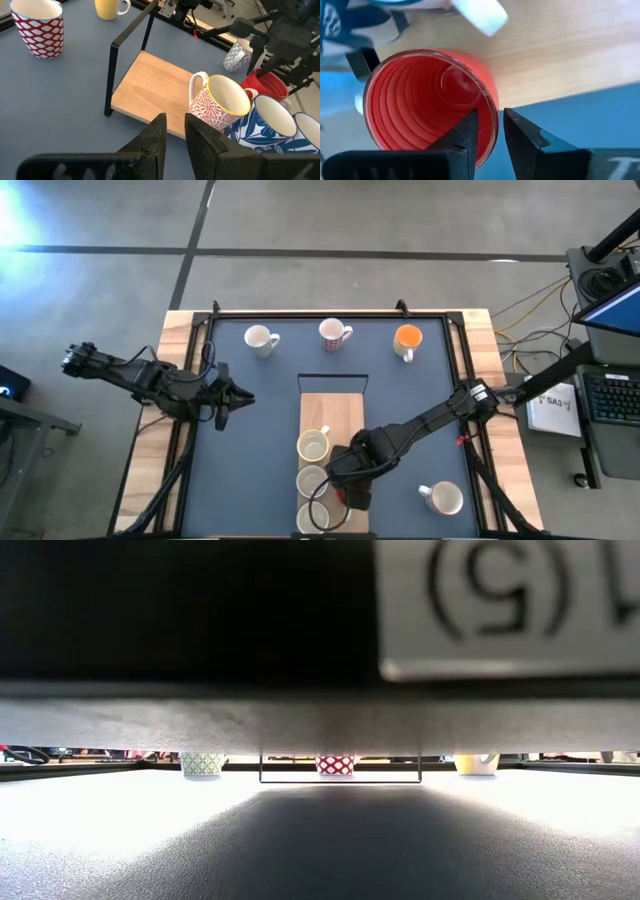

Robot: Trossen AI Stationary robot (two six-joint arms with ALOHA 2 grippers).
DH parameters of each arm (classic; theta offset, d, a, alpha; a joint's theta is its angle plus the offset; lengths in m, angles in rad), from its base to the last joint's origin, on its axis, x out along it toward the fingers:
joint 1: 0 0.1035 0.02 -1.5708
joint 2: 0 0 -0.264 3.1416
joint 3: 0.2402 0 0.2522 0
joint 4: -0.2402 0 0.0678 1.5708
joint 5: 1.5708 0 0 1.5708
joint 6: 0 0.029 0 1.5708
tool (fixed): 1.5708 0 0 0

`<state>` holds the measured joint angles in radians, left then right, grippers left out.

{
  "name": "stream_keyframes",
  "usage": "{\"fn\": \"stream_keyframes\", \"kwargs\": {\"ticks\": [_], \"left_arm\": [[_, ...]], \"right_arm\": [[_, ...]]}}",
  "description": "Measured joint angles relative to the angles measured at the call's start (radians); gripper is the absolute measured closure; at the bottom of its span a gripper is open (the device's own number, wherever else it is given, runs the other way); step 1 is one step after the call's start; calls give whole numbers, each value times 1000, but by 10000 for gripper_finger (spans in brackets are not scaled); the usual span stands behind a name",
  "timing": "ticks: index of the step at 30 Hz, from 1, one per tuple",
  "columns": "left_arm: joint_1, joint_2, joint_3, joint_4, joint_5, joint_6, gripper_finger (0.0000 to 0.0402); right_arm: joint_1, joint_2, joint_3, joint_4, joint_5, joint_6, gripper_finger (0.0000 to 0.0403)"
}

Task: Place coffee mugs
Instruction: Put the red mug on the shelf

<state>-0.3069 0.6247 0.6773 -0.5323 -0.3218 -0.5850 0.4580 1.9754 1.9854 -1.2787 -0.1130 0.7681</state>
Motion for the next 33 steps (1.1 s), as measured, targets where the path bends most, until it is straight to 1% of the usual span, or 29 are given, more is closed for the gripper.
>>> {"fn": "stream_keyframes", "kwargs": {"ticks": [4,6,10,14,18,23,29,33], "left_arm": [[0,0,0,-2,0,0,350],[0,0,0,-3,0,0,350],[0,1,0,-7,0,0,350],[0,1,0,-12,0,0,350],[0,0,0,-17,0,0,350],[0,0,0,-24,0,0,350],[0,0,0,-45,0,0,350],[0,-1,0,-45,0,0,350]], "right_arm": [[3,-4,0,-7,0,158,330],[7,-5,0,-13,1,211,330],[11,-5,-14,-31,23,290,328],[11,-5,-33,-26,35,314,327],[11,-5,-54,-24,33,311,345],[11,-5,-68,-25,3,254,385],[11,-5,-61,-12,-48,154,387],[13,-4,-43,28,-52,72,388]]}}
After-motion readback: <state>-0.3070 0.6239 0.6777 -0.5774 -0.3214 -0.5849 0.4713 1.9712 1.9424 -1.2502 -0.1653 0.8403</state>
